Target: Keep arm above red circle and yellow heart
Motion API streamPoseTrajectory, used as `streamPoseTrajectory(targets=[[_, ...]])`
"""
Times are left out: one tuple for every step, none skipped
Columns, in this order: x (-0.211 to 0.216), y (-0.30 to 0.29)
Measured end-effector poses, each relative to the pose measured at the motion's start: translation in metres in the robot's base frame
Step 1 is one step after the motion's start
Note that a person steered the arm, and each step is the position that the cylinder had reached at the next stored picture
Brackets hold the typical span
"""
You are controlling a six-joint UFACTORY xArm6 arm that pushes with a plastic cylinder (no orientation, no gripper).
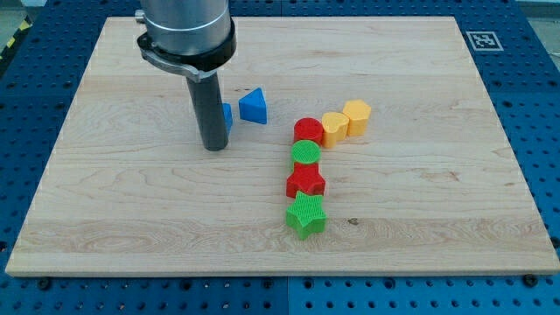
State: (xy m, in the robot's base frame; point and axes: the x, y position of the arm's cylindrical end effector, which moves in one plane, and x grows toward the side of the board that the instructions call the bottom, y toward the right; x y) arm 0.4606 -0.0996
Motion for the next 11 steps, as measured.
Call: streamPoseTrajectory(targets=[[-0.001,-0.031],[-0.013,-0.013],[-0.021,0.001],[-0.020,0.001],[0.003,0.000],[0.028,0.026],[0.009,0.050],[0.009,0.066],[0.009,0.066],[-0.007,0.077],[-0.033,0.095]])
